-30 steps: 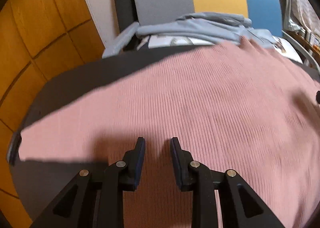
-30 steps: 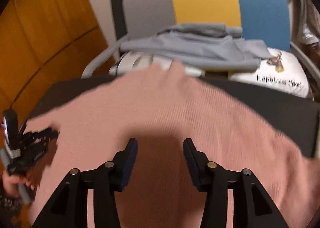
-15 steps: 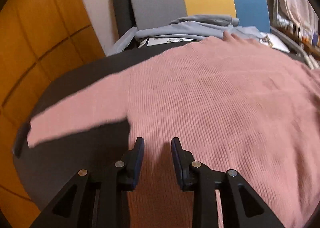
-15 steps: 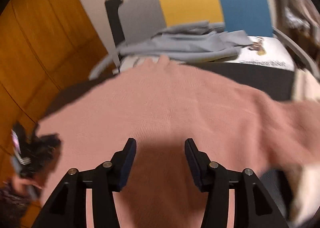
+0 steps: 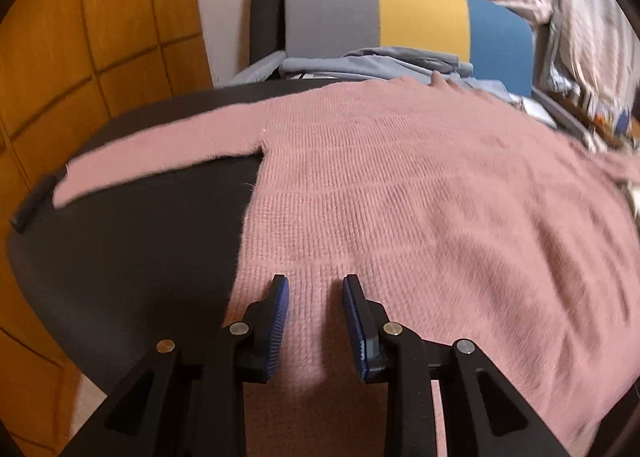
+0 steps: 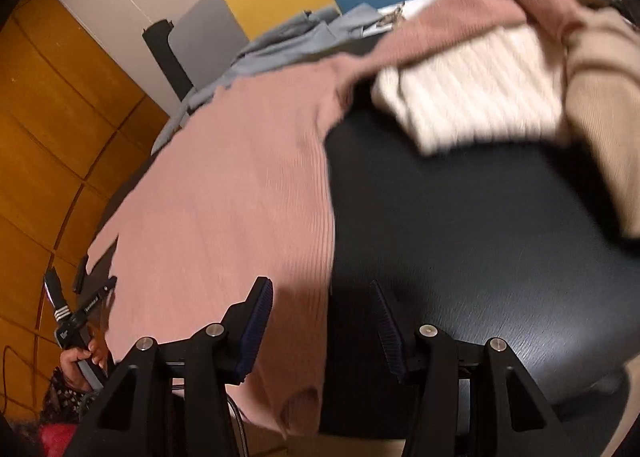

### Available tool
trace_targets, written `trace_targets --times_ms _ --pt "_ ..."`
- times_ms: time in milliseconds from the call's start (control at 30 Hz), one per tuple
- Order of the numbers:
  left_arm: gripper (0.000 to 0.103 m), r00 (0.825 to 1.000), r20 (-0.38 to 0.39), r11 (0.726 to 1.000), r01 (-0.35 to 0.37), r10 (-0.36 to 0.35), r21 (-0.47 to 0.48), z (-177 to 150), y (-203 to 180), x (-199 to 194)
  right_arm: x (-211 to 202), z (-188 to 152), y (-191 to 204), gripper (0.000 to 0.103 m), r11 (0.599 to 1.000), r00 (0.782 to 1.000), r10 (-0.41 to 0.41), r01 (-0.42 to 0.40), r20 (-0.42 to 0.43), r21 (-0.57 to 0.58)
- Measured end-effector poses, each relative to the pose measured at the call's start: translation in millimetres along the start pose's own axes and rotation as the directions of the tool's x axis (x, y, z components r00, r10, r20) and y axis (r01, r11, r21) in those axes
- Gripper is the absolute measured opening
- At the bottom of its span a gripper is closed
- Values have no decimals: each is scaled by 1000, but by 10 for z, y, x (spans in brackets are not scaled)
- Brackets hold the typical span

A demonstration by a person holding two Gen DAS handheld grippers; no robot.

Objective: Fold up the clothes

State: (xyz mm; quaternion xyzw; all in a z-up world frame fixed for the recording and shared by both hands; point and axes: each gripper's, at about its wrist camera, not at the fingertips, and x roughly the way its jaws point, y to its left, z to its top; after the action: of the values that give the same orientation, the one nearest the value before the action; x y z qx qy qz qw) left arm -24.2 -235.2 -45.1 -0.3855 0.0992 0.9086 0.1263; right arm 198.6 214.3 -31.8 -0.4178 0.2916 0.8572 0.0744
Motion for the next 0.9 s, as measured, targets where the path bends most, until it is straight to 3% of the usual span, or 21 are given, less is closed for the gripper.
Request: trace_targets --times_ms 67,100,133,200,333,500,600,667,767,833,900 --pt "29 1000 9 999 -21 21 37 -29 -15 -16 120 -51 78 46 1000 1000 16 -16 -25 -21" --pt "31 999 12 998 -30 30 51 -30 -9 -8 165 -80 155 35 998 999 -7 5 -31 -62" --pt "32 999 15 998 -35 34 60 -39 0 -8 199 -111 261 17 991 998 -53 49 -30 -126" --pt "33 999 14 996 -39 38 81 -40 28 6 238 -156 428 10 968 992 -123 115 -25 -223" --pt "33 999 -10 993 -35 37 110 -13 95 23 83 -133 373 8 970 988 -150 143 -21 -196" --pt "36 999 17 981 -48 46 190 -37 93 65 -7 -217 115 7 970 978 -208 203 -25 -133" --pt "35 998 22 976 -56 53 211 4 82 37 -13 -238 17 7 982 987 -163 162 -1 -93" --pt "32 1000 11 984 -16 15 175 54 102 -37 -77 -219 -17 15 991 993 -114 114 -6 -68" --pt "32 995 78 990 52 -62 132 51 107 -240 -398 -199 -145 22 999 998 -31 32 58 -17" --pt "32 995 90 990 16 -29 141 28 87 -279 -606 -198 -219 22 1000 996 1 -1 92 0" --pt "32 996 87 994 15 -24 105 -12 162 -306 -682 -262 -203 22 999 997 -24 26 67 -26"
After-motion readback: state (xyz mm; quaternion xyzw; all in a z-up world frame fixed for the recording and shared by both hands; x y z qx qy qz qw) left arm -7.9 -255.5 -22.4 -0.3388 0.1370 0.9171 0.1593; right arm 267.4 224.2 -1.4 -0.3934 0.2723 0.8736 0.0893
